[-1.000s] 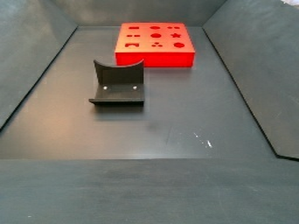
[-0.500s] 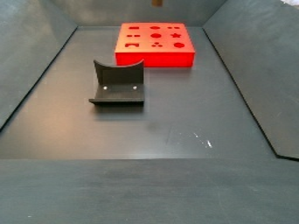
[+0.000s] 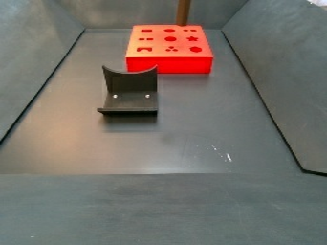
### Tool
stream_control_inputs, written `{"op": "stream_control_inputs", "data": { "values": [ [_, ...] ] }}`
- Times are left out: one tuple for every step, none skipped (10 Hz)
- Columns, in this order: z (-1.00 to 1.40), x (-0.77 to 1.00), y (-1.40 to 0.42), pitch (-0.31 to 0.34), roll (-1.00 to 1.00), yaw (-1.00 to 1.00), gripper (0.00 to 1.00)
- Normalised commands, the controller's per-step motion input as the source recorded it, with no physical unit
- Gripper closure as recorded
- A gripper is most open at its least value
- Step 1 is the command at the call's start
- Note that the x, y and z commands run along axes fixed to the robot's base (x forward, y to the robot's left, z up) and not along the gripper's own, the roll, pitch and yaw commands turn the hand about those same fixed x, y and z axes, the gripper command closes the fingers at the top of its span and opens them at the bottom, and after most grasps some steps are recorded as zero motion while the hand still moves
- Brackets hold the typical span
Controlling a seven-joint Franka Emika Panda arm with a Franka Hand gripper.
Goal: Insert the hexagon object.
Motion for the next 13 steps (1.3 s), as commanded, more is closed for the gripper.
{"op": "stream_control_inputs", "data": {
  "values": [
    [-0.51,-0.57,-0.13,0.109,0.12,-0.15,1.0],
    [-0.58,-0.5,0.0,0.213,0.05,-0.19,1.0],
    [-0.62,-0.37,0.0,0.253,0.0,-0.17,1.0],
    [-0.46,-0.25,0.0,0.134,-0.14,-0.18,1.0],
    [-0.15,-0.1,0.0,0.0,-0.16,-0.13,1.0],
    [0.0,-0.15,0.0,-0.15,-0.13,-0.08,1.0],
    [0.04,-0.09,0.14,-0.2,-0.17,-0.06,1.0],
    [0.29,-0.19,0.46,-0.323,-0.28,0.0,1.0],
    [0.04,-0.16,0.26,-0.363,-0.26,0.02,1.0],
    [0.0,-0.26,0.13,-0.353,-0.21,0.07,1.0],
    [-0.07,-0.11,-0.06,-0.294,-0.05,0.07,1.0],
    [-0.06,0.09,-0.05,-0.247,-0.01,0.0,1.0],
    [0.0,0.49,-0.06,-0.193,-0.01,0.0,1.0]
  ]
}}
